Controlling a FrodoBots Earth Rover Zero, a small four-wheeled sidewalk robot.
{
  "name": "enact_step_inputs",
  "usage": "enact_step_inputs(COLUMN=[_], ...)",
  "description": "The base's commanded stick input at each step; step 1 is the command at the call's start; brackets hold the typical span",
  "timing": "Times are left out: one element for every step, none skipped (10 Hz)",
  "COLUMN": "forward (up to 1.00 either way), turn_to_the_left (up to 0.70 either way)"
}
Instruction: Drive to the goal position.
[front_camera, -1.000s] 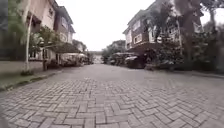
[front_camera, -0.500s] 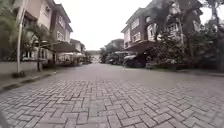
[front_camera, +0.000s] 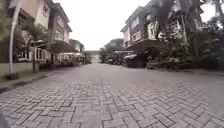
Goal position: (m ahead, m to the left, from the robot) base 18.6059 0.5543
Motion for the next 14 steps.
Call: enact_step_inputs(forward=[0.7, 0.7, 0.7, 0.7, 0.7, 0.7, 0.7, 0.7, 0.7, 0.7, 0.7, 0.7, 0.7, 0.7], turn_to_the_left=[0.0, 0.0, 0.0, 0.0, 0.0, 0.0, 0.0, 0.0, 0.0, 0.0, 0.0, 0.0, 0.0, 0.0])
